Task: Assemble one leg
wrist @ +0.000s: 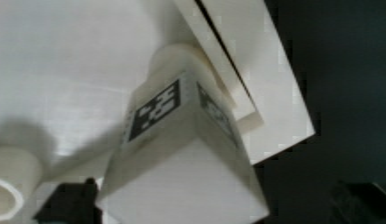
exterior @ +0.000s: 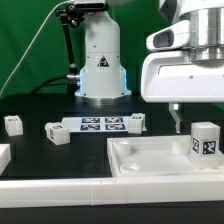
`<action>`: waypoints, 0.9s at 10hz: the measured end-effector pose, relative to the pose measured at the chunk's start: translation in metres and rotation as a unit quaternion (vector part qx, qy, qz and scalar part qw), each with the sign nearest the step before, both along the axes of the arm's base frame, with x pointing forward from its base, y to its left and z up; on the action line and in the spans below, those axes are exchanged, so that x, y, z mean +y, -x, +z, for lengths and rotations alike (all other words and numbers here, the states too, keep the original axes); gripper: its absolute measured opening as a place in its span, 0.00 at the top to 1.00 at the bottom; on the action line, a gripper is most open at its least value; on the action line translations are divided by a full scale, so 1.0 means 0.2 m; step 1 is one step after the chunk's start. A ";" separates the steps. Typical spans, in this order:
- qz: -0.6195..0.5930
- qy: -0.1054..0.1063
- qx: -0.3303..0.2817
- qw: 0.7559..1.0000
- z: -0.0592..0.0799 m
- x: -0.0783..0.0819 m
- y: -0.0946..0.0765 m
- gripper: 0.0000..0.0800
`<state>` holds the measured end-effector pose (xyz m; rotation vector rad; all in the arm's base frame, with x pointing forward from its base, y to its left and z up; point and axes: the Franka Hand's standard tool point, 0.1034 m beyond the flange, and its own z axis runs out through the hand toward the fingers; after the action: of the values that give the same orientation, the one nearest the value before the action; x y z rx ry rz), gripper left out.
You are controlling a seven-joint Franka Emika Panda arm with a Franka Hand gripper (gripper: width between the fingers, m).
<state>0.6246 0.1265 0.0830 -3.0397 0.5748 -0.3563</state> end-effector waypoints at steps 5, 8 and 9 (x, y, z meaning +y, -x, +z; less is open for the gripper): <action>0.221 0.066 0.007 0.973 -0.02 -0.03 0.01 0.19; 0.211 0.064 0.008 0.975 -0.02 -0.05 0.00 0.25; 0.211 0.064 0.008 0.975 -0.02 -0.05 0.00 0.25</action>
Offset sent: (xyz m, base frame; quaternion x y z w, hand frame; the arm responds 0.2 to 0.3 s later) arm -0.0102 0.0002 0.0003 0.0093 -0.0067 -0.2445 0.9696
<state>0.6239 0.1159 0.0794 -3.1724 -0.1065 -0.3613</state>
